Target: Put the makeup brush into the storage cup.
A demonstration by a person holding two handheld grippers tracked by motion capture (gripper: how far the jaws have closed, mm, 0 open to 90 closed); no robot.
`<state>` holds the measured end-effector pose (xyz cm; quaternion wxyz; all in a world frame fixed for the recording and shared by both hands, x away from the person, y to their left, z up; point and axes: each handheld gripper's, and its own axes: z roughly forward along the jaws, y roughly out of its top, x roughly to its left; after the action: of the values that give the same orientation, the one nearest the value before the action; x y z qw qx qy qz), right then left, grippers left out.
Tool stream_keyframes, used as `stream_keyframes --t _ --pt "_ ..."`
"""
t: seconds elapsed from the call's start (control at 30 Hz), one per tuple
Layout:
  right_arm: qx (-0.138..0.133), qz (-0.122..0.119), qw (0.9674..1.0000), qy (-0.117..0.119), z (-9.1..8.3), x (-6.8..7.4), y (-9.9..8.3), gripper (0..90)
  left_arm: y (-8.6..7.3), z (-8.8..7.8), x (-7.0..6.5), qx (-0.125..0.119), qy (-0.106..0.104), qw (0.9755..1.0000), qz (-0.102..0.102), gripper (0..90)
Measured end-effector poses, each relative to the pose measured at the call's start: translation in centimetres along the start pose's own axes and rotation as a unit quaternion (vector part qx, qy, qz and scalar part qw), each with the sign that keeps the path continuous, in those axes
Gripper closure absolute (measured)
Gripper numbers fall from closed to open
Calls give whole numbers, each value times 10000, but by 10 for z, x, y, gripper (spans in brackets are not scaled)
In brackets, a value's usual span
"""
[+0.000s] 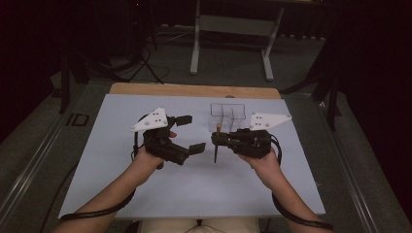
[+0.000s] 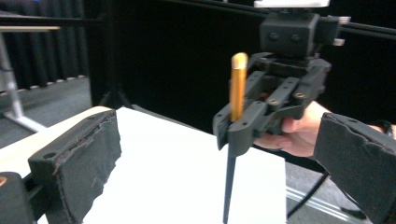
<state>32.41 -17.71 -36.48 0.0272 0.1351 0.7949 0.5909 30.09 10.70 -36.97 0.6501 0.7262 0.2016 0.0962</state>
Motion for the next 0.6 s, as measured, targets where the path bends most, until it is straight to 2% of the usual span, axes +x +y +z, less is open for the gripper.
stream_keyframes --t 0.1,0.23,0.33,0.4,0.6 --pt "-30 -5 10000 -13 -1 -2 -1 837 -4 -3 0 -34 216 9996 150 19" --pt "-5 2 10000 -41 0 -5 -1 837 -7 -11 -1 -157 347 9988 294 19" --pt "-26 16 10000 -50 -1 -7 -1 837 -9 -19 -1 -274 423 9985 221 19" --pt "-37 29 10000 -81 -1 -8 -1 836 -11 -23 0 -250 481 9983 229 19" --pt "-66 3 9999 -121 -3 -11 1 836 -25 -38 -1 -374 695 9965 267 19"
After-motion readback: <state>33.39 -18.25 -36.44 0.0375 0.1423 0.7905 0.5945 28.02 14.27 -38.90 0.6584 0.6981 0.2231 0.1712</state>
